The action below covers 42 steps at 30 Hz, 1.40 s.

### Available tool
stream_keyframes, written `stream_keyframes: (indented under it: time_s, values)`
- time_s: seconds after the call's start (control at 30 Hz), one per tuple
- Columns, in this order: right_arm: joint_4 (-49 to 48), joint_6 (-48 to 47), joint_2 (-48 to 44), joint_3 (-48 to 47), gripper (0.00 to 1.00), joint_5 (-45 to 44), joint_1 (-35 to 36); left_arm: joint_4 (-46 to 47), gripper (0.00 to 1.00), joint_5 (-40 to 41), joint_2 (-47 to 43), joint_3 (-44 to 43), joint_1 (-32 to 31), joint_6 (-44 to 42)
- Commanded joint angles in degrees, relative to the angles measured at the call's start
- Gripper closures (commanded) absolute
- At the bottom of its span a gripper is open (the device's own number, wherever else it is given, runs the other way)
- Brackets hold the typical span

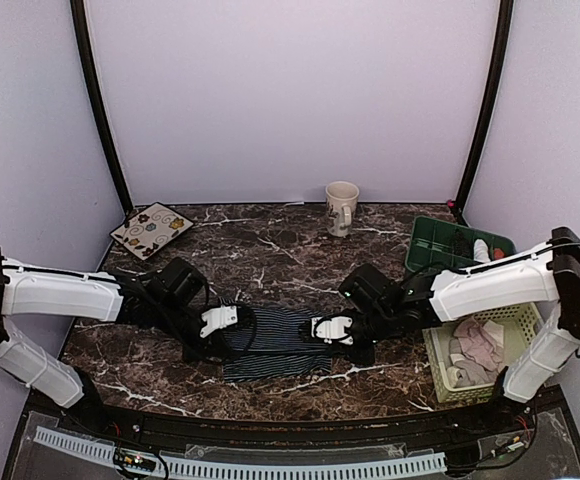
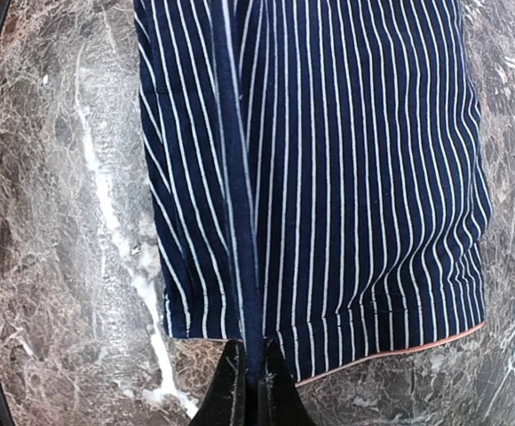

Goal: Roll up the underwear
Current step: Fold the underwear at the center of the board, then smooth out the underwear at the center of the board.

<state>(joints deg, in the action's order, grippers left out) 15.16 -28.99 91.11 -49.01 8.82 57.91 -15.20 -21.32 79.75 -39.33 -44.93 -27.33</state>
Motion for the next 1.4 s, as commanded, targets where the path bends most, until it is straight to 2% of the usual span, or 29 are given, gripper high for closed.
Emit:
stream_keyframes:
  time_s: [0.0,0.2,0.23,0.3,0.33,0.4,0.5,0.63,0.73,0.83,0.97,1.13,1.37]
  values:
    - [2.69,0.91,-2.33,-3.38,0.99,-0.38,1.02,-2.04,1.0,1.97,-4.04,1.23,-0.34,-0.3]
    - [3.22,2.68,-0.3,-3.62,0.96,0.73,2.12,-1.89,1.0,1.11,-3.86,2.73,-0.34,-0.63]
    - [3.01,3.23,-0.26,-3.49,0.93,1.03,2.38,-1.52,1.0,1.15,-3.81,3.05,-0.34,-0.62]
    - [2.82,4.01,1.9,-3.55,0.82,1.48,2.98,-0.98,0.99,1.57,-3.68,3.62,-0.34,-1.04]
    - [3.01,4.23,2.52,-3.67,0.78,1.7,3.26,-1.17,0.93,1.81,-3.56,3.64,-0.34,-1.21]
    - [3.65,4.82,2.96,-3.76,0.7,1.48,3.83,-1.84,0.76,2.36,-3.94,3.37,-0.34,-1.39]
    - [4.24,6.45,0.83,-3.23,0.54,0.52,3.96,-3.18,0.62,2.41,-6.4,3.21,-0.34,-1.49]
    - [3.53,12.81,-6.48,-3.39,0.44,-1.36,3.76,-4.53,0.56,3.27,-11.75,3.6,-0.34,-0.86]
    - [-1.89,21.35,-11.77,-1.48,0.4,-2.03,2.47,-3.65,0.55,3.74,-14.89,3.91,-0.34,0.79]
    - [-7.78,29.53,-14.73,1.38,0.41,-1.45,1.33,-2.59,0.55,3.37,-14.4,3.77,-0.34,1.92]
    - [-11.5,33.81,-13.78,1.76,0.41,-1.07,0.67,-1.03,0.61,2.63,-9.93,2.4,-0.41,3.45]
    - [-7.03,34.88,-5.16,-3.62,0.62,4.16,-0.69,1.66,0.64,2.31,-5.94,1.79,-0.92,3.66]
    - [-7.14,35.26,4.04,-3.2,0.71,7.05,-0.94,2.57,0.66,3.97,-0.7,1.54,-4.55,2.57]
